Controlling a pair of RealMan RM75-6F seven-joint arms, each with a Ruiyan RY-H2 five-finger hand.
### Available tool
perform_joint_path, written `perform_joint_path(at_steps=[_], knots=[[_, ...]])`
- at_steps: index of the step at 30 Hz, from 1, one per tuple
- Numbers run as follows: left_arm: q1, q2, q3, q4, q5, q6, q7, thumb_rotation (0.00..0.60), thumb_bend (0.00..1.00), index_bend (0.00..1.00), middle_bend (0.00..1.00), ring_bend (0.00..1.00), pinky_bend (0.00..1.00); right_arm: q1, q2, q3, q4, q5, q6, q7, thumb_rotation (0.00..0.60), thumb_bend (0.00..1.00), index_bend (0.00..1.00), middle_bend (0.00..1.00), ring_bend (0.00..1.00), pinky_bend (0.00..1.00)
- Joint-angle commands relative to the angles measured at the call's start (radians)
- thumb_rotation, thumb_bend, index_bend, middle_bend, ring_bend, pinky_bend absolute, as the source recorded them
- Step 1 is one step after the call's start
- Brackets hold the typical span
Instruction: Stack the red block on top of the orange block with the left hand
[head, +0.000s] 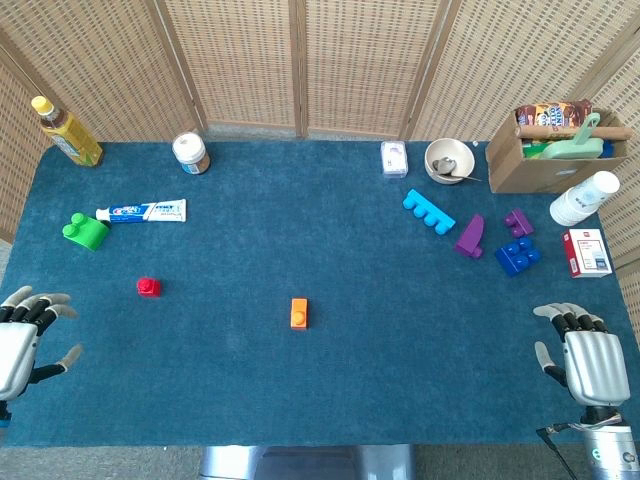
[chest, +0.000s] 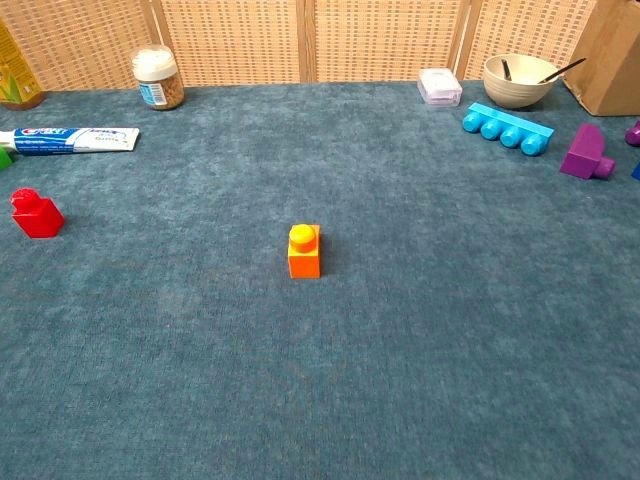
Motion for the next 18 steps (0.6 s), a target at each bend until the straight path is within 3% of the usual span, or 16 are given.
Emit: perform_joint_path(at_steps=[1,12,18], knots=[[-0.002,0.0,0.0,-0.001,0.0,-0.003,0.001,0.56,0.31,0.38,0.3,0.26,0.14,0.001,0.001,0.0,-0.002,0.001,-0.001,-0.002,0.6,0.32,0.33,0.36,0.28,0.37],[-0.022,0.03,-0.004,-0.022,-0.006,-0.035,0.009,0.552,0.31,0.38,0.29,0.26,0.16,-0.013,0.004,-0.005,-0.009,-0.007,0.025,0.0,0.6,0.32,0.33,0.36,0.28,0.37],[-0.052,0.034,-0.017,-0.016,-0.032,-0.08,0.056,0.597,0.31,0.35,0.27,0.25,0.18,-0.014,0.006,-0.004,-0.013,-0.006,0.026,-0.005,0.598,0.32,0.33,0.36,0.28,0.37]])
